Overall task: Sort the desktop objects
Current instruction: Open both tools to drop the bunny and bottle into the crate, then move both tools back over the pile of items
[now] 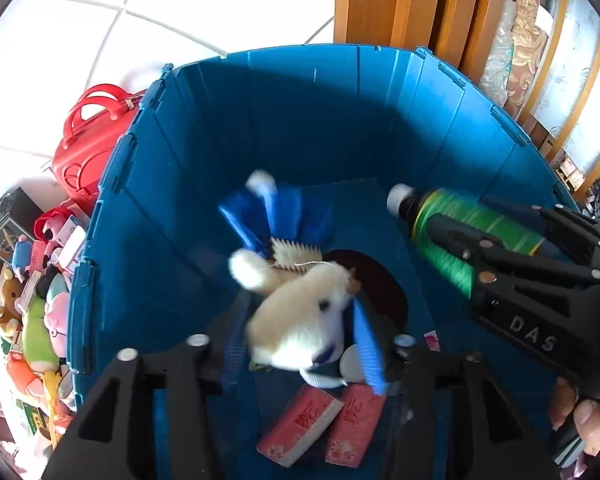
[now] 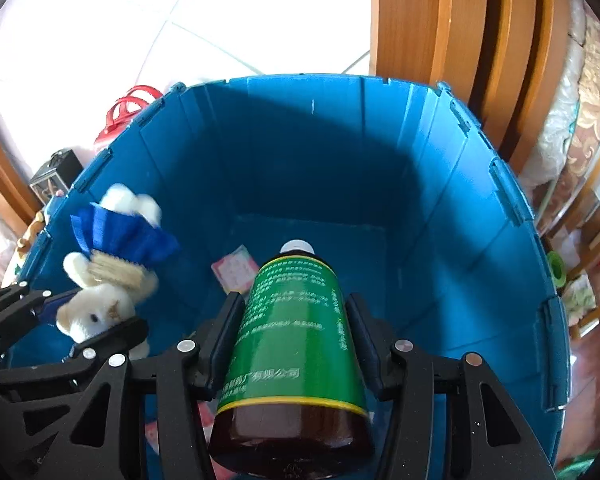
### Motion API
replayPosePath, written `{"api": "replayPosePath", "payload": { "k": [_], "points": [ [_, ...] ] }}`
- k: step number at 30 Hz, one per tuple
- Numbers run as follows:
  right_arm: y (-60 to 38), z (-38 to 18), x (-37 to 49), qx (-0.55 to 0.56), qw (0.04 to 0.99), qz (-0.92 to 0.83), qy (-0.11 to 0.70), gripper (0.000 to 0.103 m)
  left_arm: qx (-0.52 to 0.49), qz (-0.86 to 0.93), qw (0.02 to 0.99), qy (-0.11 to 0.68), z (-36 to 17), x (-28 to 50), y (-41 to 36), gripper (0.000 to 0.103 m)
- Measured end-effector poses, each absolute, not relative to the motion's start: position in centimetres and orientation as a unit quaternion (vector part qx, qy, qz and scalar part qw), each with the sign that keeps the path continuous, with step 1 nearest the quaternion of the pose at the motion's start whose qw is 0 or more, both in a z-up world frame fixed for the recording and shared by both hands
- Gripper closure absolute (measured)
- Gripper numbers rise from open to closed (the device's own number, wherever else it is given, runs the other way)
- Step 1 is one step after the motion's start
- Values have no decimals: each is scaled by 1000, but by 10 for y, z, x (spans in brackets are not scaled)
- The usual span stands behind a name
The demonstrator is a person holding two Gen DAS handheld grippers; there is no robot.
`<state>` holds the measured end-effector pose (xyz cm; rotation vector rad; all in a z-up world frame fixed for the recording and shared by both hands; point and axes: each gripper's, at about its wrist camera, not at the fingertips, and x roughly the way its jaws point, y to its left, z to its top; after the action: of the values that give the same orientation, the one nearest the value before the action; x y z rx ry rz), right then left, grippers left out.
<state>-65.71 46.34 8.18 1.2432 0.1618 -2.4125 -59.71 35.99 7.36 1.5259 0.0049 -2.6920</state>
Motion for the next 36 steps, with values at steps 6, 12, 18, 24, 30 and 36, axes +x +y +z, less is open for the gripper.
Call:
{"api": "replayPosePath", "payload": {
  "k": [6, 12, 18, 24, 30, 36],
  "points": [
    [464, 96, -651, 420, 202, -882, 67, 21, 475, -879, 32, -1, 84, -584, 360, 31],
    [472, 123, -627, 377, 195, -902, 82, 0, 445, -895, 35, 10, 107, -560, 356, 31],
    [490, 154, -590, 333, 203, -918, 70, 0, 382, -923, 45, 13, 145, -517, 356, 26],
    [508, 172, -549, 292, 224, -929, 31, 0, 317, -944, 89, 7, 167, -467, 351, 24],
    [510, 170, -510, 241, 217, -946, 23, 0, 265, -956, 128, 14, 167, -423, 334, 23],
    [478, 157, -474, 202, 250, -946, 44, 0, 223, -957, 183, 23, 160, -379, 310, 23]
  ]
}}
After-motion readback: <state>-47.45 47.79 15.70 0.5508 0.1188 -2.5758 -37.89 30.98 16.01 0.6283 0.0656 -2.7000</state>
